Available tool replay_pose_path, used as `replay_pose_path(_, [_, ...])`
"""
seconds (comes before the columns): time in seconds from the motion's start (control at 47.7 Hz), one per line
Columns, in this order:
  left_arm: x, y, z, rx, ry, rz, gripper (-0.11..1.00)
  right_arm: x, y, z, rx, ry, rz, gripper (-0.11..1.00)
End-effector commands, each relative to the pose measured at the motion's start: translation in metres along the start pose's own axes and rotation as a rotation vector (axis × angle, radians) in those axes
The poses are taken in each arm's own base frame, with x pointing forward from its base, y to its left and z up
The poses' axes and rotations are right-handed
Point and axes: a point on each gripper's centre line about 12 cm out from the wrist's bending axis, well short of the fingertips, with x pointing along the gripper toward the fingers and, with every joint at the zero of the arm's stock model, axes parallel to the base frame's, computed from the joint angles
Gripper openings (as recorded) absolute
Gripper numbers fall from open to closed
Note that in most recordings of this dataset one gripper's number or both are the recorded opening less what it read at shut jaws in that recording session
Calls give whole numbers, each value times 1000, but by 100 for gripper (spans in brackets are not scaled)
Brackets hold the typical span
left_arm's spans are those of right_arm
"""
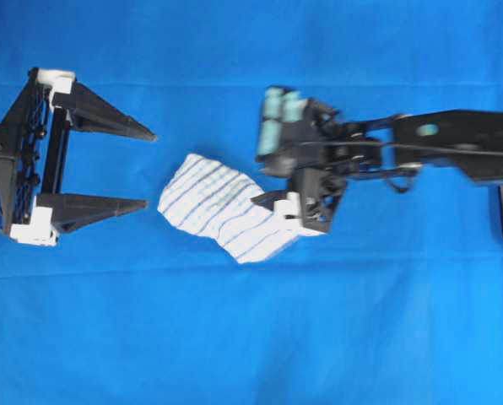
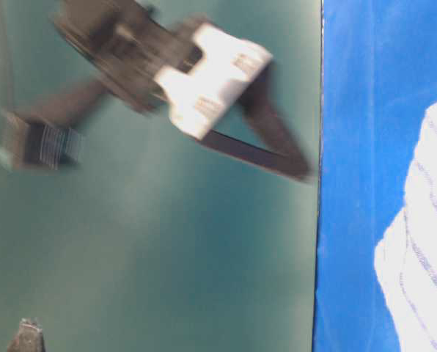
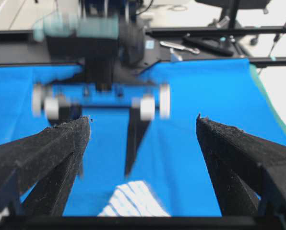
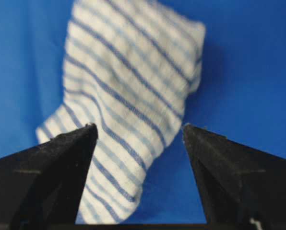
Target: Hand over the towel.
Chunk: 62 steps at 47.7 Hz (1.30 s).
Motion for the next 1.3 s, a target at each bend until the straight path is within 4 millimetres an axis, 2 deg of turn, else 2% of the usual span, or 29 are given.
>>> replay_pose_path(0.0, [0,0,6,1,-18,2,94,-40,1,20,0,-151,12,73])
replay_pose_path(0.126, [0,1,6,6,-17,3,93,-81,1,22,-6,-348,33,73])
replay_pose_path(0.231, [0,0,5,8,-15,2,93,-108,1,16,-7,-462,46,72])
replay_pose_path(0.399, [0,0,4,12,-14,2,93,-137,-1,-2,-7,-580,58,72])
replay_pose_path(0.546, [0,1,4,14,-14,3,93,-138,-4,-15,9,-598,56,72])
replay_pose_path(0.692, [1,1,3,14,-9,3,93,-132,-6,-16,19,-577,48,72])
replay_pose_path(0.902, [-2,1,4,9,-11,3,93,-134,-6,-16,19,-579,48,72])
replay_pose_path(1.028, [-16,0,8,7,-17,-2,93,-155,-6,-19,17,-596,47,72])
replay_pose_path(1.154, [-43,-4,15,7,-14,-20,93,-184,-7,-27,17,-596,43,72])
replay_pose_path(1.28, [-67,-4,15,12,3,-25,93,-211,-9,-44,14,-601,38,70])
